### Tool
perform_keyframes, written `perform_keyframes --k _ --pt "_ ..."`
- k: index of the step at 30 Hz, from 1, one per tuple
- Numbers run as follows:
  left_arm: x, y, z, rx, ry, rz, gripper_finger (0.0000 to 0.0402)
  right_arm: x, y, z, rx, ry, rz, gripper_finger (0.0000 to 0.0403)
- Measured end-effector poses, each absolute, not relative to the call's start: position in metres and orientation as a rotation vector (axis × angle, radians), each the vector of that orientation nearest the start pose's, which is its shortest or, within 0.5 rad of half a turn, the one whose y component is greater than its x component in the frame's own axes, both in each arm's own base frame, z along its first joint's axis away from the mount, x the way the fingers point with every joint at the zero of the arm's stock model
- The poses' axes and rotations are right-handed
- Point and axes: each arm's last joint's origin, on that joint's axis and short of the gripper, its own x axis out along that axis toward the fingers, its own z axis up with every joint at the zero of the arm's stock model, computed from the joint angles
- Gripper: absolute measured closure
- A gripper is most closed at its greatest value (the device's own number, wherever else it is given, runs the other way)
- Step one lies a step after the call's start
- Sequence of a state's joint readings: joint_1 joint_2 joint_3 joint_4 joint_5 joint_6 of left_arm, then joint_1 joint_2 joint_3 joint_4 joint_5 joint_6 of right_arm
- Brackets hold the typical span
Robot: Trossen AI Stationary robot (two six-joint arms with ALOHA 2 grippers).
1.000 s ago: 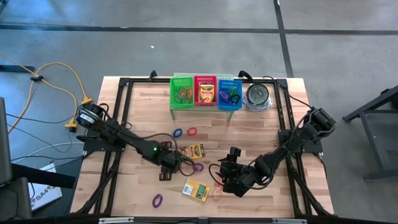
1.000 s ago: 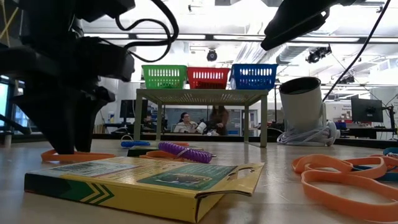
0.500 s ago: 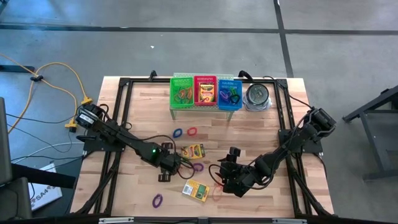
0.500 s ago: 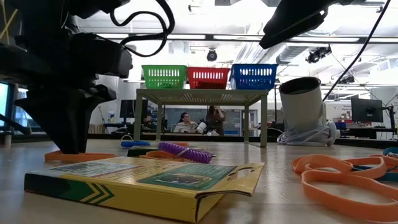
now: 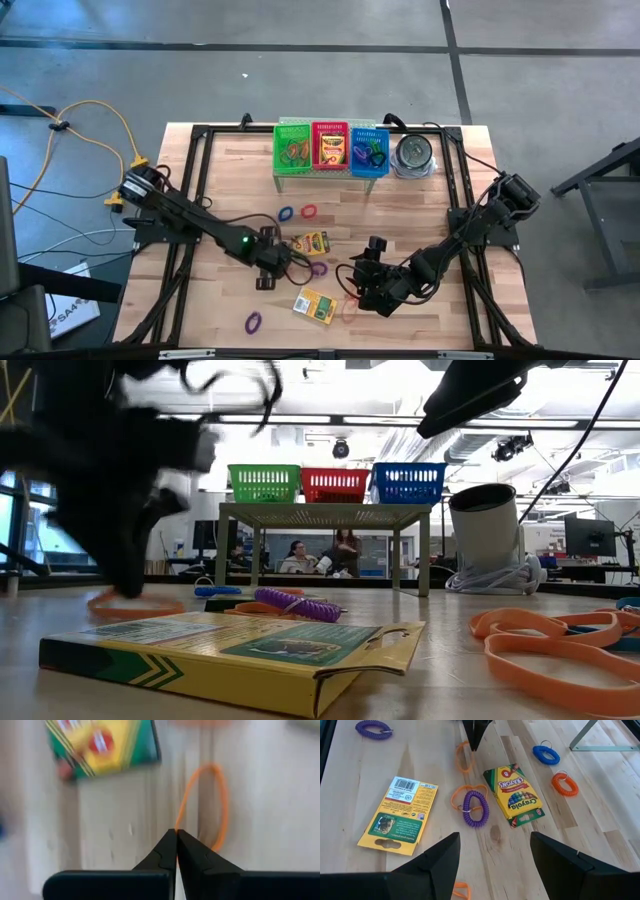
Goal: Pick & Place Office Desk Supplies
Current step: Put the orange rubber band into the green bin on the shelf
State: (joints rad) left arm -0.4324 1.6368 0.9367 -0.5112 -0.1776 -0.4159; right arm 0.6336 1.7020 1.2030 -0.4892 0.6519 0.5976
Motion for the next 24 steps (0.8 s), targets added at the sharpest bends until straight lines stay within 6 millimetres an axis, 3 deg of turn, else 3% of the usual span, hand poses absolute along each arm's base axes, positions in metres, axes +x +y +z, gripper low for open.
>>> perform_keyframes --k 6,14,24 --pt "0.270 -0.124 0.191 0.023 1.089 0.035 0.0400 0.291 0.192 0.225 -0.026 0.739 -0.245 0.0172" --pt "0.270 -0.125 0.247 0.123 0.977 0.151 0.0400 0.291 0.192 0.225 -0.026 0.739 -0.245 0.0172" --pt "0.286 -0.089 0.325 0.225 0.873 0.340 0.0400 0.291 0.192 0.225 -0.022 0.736 -0.244 0.0172"
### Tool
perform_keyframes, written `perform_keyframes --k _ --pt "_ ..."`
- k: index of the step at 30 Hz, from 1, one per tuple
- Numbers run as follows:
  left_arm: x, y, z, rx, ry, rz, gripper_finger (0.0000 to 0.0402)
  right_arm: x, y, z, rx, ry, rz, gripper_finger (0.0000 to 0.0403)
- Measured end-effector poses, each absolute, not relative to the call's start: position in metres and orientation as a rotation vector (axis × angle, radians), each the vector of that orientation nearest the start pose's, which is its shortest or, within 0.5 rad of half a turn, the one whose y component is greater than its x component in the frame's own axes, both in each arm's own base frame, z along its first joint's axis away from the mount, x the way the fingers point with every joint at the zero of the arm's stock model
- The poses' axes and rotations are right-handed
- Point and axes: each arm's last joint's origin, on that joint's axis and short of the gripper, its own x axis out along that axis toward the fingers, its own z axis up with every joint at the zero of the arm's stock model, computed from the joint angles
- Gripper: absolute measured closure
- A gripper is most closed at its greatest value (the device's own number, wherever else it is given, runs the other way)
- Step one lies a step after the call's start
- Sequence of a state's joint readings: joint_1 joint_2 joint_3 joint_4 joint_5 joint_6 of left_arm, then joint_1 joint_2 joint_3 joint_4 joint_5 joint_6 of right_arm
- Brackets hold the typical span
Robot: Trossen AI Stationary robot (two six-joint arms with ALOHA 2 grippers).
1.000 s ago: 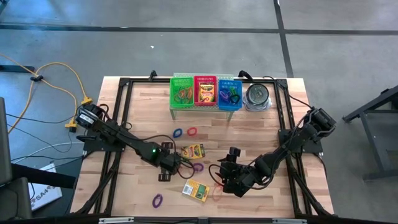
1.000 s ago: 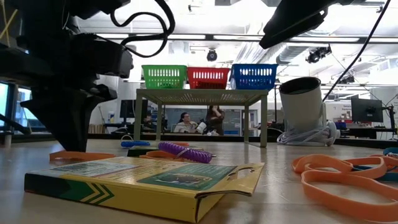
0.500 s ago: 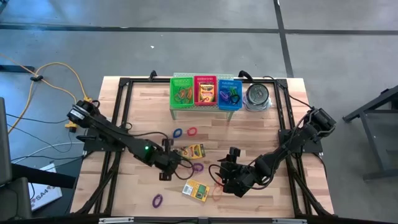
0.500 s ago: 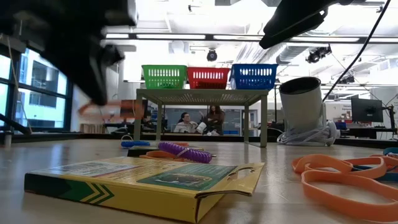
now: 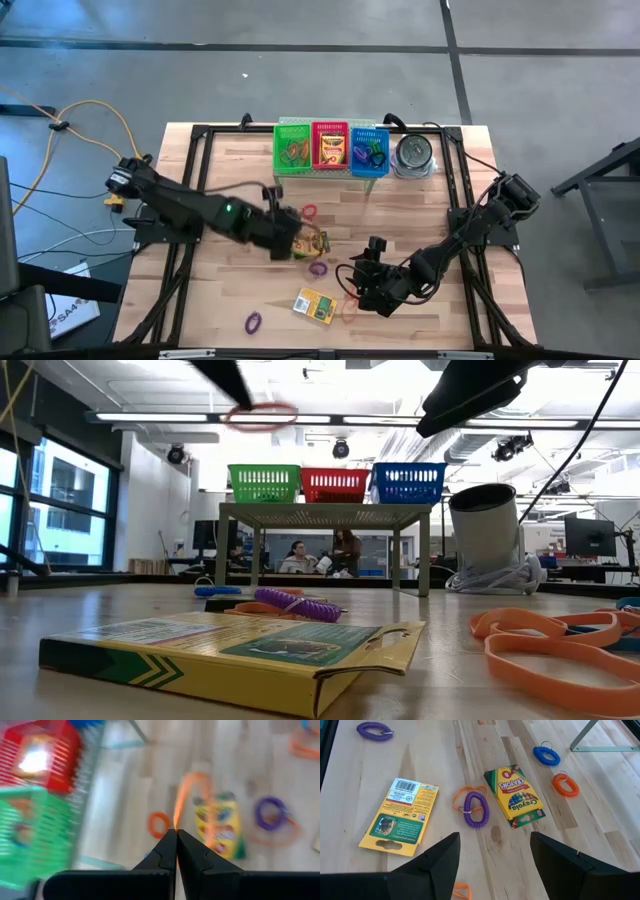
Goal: Pick & Place Office Desk Supplies
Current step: Put the orange rubber band into the green bin on the shelf
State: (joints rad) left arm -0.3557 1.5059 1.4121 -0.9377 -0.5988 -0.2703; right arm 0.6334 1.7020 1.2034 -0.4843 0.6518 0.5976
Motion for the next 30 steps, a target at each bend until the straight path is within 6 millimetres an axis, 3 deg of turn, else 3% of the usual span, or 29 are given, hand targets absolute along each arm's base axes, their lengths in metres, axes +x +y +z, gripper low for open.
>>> perform_keyframes --k 5,11,16,21,30 --pt "0.291 -0.053 0.357 0.251 0.855 0.478 0.0400 0.291 0.192 0.225 -0.022 0.736 -0.244 0.0172" --pt "0.294 -0.003 0.380 0.270 0.847 0.616 0.0400 0.291 0.192 0.225 -0.022 0.736 -0.244 0.0172" --pt "0.291 0.046 0.381 0.199 0.889 0.720 0.0400 0.291 0.192 0.223 -0.026 0.739 -0.245 0.0172" --pt "0.282 0.085 0.380 0.024 0.887 0.804 0.0400 0.289 0.191 0.218 -0.030 0.745 -0.246 0.0172" --pt "0.276 0.114 0.377 -0.112 0.873 0.848 0.0400 0.288 0.190 0.214 -0.027 0.745 -0.242 0.0172"
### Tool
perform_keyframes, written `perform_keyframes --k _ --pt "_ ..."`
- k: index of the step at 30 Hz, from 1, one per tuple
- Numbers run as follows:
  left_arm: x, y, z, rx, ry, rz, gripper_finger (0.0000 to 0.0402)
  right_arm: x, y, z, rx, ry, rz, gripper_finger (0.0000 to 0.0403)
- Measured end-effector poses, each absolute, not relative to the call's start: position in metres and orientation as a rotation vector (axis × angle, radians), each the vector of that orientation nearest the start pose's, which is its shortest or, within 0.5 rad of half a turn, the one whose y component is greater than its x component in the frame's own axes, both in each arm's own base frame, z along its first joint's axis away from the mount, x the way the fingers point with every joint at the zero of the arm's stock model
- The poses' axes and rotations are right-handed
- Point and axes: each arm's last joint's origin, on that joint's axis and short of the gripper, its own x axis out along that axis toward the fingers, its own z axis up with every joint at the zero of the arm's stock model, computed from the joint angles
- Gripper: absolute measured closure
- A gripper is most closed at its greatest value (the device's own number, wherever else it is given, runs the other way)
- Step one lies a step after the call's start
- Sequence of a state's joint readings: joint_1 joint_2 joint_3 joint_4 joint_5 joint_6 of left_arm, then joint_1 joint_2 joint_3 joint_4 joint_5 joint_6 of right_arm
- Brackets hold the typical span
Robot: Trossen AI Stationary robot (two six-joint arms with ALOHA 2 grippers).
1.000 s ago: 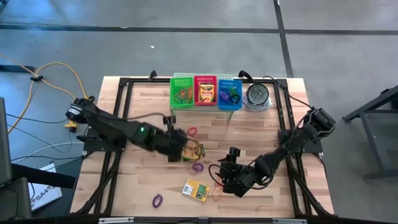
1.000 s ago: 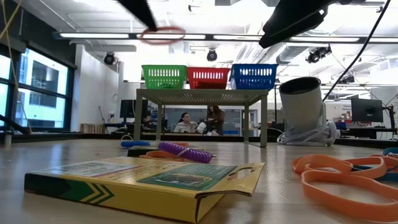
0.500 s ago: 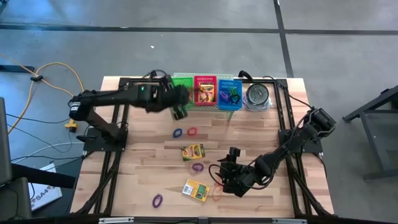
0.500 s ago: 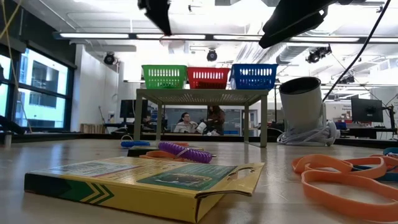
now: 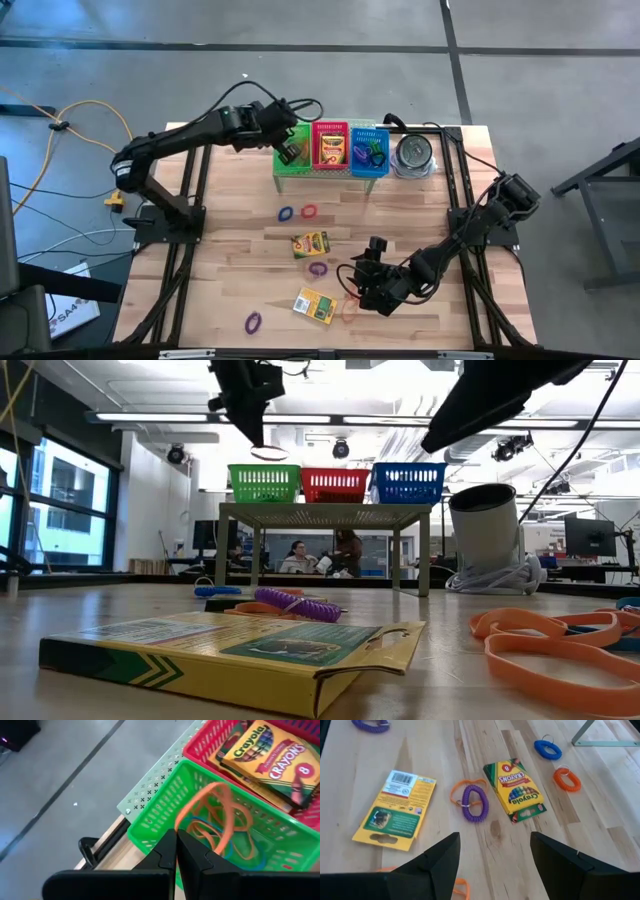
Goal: Pick & Place Office Desk Supplies
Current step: Put the orange rubber band into the green bin on the shelf, then put the blue spring keychain into the blue bin on the shelf
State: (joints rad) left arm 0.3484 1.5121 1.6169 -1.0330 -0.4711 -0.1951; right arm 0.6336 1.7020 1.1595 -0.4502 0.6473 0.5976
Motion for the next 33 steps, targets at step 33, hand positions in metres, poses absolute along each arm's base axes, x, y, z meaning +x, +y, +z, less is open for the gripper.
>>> perform_keyframes --k 33 --pt "0.287 0.085 0.369 -0.144 0.924 0.746 0.0297 0.288 0.190 0.214 -0.026 0.748 -0.239 0.0172"
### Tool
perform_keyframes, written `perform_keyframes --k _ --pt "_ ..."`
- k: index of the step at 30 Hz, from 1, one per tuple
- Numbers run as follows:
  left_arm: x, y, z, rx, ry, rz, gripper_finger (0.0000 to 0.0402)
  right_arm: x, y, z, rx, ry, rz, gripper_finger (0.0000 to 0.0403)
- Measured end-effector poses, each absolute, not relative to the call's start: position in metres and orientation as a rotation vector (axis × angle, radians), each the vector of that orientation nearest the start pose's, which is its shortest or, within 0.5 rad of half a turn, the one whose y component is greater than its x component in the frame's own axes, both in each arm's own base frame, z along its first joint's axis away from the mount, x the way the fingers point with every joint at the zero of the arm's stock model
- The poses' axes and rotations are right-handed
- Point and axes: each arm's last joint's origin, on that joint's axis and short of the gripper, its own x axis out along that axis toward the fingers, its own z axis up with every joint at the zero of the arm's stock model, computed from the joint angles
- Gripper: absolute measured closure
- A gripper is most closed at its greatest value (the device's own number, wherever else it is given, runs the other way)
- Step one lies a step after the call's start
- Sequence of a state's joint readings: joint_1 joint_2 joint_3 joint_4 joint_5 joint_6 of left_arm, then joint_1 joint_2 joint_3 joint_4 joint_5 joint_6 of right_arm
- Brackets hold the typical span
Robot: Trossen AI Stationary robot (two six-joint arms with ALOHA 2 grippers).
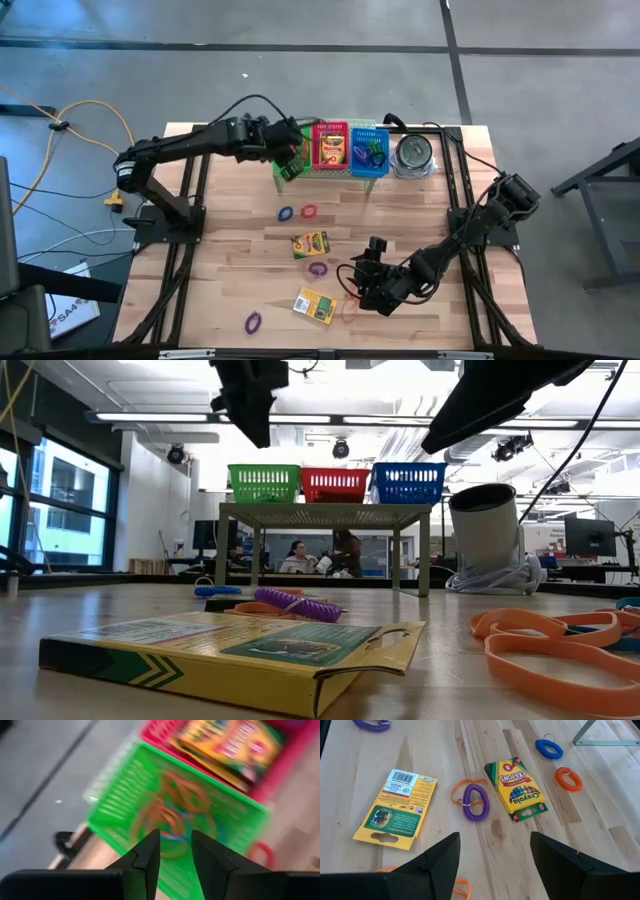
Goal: Pick & Place Office Desk Supplies
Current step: Put the blue spring keychain into the blue bin on the shelf
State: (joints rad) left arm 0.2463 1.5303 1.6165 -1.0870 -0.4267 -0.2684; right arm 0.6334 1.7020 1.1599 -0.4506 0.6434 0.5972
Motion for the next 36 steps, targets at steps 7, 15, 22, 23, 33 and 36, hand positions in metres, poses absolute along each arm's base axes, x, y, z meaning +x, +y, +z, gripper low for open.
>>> perform_keyframes --k 7,15,22,23,33,36 --pt "0.286 0.035 0.361 -0.253 1.102 0.348 0.0297 0.288 0.190 0.214 -0.026 0.748 -0.240 0.0172" --pt "0.286 -0.014 0.360 -0.174 1.134 0.228 0.0297 0.289 0.191 0.215 -0.016 0.737 -0.236 0.0172" --pt "0.283 -0.036 0.358 -0.105 1.157 0.187 0.0297 0.289 0.191 0.215 -0.013 0.737 -0.237 0.0172" --pt "0.283 -0.037 0.358 -0.104 1.157 0.180 0.0297 0.289 0.191 0.215 -0.013 0.736 -0.238 0.0172" --pt "0.283 -0.042 0.343 -0.097 1.214 0.167 0.0227 0.289 0.191 0.215 -0.013 0.736 -0.238 0.0172" --pt "0.283 -0.042 0.328 -0.088 1.254 0.173 0.0187 0.289 0.191 0.215 -0.013 0.736 -0.238 0.0172"
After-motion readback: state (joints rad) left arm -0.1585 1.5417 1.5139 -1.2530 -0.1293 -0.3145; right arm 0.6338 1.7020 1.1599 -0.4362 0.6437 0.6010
